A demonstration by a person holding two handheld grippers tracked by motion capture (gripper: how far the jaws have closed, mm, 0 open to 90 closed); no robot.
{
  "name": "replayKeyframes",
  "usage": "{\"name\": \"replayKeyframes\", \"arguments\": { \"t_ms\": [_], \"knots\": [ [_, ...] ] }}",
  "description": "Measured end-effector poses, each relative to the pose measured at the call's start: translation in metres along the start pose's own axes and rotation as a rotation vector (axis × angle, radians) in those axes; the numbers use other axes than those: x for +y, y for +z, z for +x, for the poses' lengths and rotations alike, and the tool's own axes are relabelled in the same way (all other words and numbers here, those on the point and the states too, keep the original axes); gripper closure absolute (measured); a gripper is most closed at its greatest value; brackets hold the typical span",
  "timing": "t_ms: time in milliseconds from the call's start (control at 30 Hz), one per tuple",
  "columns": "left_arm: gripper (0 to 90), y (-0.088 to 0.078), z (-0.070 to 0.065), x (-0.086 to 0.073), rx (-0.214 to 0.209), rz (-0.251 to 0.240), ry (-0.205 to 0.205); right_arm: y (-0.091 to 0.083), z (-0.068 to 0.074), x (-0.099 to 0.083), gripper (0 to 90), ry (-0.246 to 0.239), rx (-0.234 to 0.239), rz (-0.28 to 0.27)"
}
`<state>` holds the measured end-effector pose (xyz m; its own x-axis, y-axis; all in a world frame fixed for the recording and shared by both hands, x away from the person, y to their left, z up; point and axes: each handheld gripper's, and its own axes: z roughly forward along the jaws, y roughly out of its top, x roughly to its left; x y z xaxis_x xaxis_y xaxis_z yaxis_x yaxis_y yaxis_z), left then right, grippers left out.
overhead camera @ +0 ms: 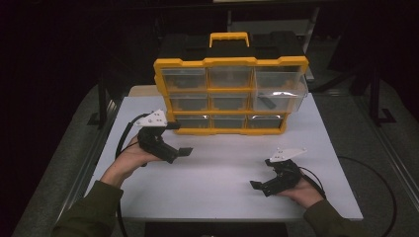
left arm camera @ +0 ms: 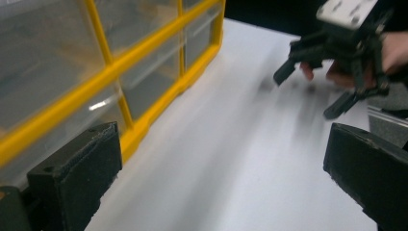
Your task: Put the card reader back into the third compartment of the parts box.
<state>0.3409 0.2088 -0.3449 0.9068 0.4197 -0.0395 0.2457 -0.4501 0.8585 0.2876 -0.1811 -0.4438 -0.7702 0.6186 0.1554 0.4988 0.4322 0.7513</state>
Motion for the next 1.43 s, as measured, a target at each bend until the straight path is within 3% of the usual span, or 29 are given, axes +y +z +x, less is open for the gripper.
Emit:
{"name": "replayKeyframes", "arguments": {
  "t_ms": [667, 1067, 1433],
  "knots": [
    [0.0, -0.001, -0.004, -0.069, 0.053, 0.006, -0.093, 0.000, 0.000, 0.000, 0.0, -0.001, -0.002, -0.001],
    [0.0, 0.003, -0.005, -0.103, 0.068, 0.038, -0.113, -0.001, 0.000, 0.000, 0.0, -0.002, -0.006, -0.005],
    [0.0, 0.005, -0.006, -0.107, 0.062, 0.051, -0.119, -0.001, 0.000, -0.001, 0.0, -0.007, -0.009, 0.000]
  ]
}}
